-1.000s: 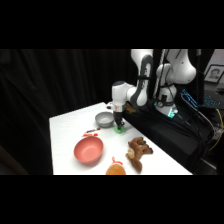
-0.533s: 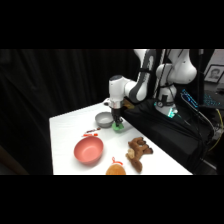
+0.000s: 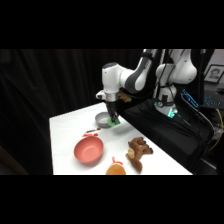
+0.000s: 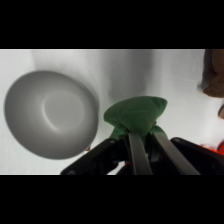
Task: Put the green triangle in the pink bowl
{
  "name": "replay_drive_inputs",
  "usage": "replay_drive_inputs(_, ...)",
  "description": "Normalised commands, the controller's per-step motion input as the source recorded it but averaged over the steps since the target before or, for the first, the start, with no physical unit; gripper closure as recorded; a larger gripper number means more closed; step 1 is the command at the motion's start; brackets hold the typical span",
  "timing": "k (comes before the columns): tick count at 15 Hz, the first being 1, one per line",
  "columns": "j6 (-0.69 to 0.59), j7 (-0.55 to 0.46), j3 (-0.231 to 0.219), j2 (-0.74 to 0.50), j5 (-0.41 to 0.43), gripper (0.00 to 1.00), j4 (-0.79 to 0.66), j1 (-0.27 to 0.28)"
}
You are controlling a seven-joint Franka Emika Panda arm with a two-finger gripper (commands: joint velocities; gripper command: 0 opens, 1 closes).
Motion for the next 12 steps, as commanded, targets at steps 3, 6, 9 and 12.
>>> replay_drive_inputs(3, -0.32, 0.11, 0.049, -0.02, -0.071, 0.94, 0.30, 0.026)
replay_drive_inputs(6, -0.28, 0.11, 0.034, -0.05, -0.101, 0.94, 0.23, 0.028)
replay_drive_inputs(9, -0.29, 0.12, 0.041, -0.04, -0.089, 0.94, 0.26, 0.039)
replay_drive_inputs(12, -0.29, 0.13, 0.052, 0.04, -0.066, 0.94, 0.34, 0.058)
